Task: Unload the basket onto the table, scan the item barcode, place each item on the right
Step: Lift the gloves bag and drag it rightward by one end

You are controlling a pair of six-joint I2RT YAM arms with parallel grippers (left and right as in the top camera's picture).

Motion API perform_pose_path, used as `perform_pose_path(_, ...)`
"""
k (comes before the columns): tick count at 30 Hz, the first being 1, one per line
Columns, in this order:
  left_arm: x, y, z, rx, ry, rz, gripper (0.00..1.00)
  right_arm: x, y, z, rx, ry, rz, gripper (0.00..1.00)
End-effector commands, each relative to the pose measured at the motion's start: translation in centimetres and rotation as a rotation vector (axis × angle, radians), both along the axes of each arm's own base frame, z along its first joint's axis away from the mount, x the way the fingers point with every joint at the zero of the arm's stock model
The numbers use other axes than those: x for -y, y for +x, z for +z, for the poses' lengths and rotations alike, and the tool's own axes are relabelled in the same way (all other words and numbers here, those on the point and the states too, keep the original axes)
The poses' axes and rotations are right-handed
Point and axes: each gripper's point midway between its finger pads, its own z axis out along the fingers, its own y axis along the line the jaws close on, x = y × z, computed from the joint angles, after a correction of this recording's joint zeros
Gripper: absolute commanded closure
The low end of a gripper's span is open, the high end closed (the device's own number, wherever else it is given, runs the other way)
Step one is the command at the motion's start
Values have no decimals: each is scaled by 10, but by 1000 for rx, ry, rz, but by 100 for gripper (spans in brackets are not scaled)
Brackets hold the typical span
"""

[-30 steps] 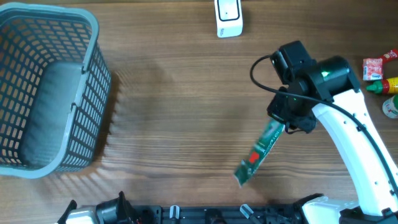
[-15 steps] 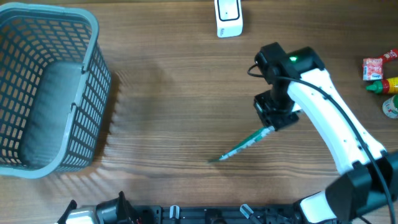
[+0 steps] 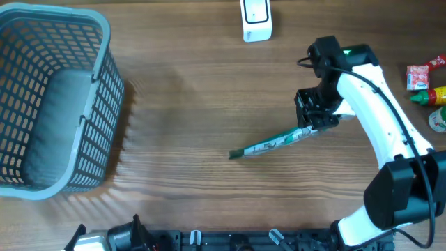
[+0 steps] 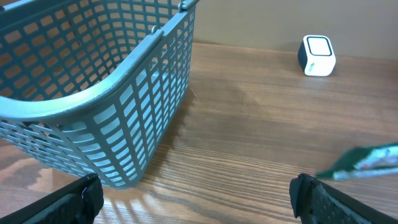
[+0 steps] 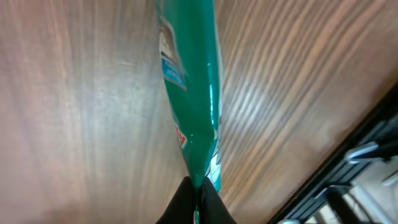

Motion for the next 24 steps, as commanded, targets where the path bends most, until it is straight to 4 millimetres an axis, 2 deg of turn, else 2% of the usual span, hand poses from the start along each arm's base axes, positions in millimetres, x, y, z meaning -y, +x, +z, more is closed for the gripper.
perform_pose_path(1,2,0,1,10,-4,-7,0,-7,1,-7,-40,57,-47,96)
perform_pose_path(19,2,0,1,10,-4,-7,0,-7,1,-5,-36,95,-9,96)
perform_pose_path(24,30,7,16,82,-41,-170,0,-10,-1,-4,-37,117,12,96)
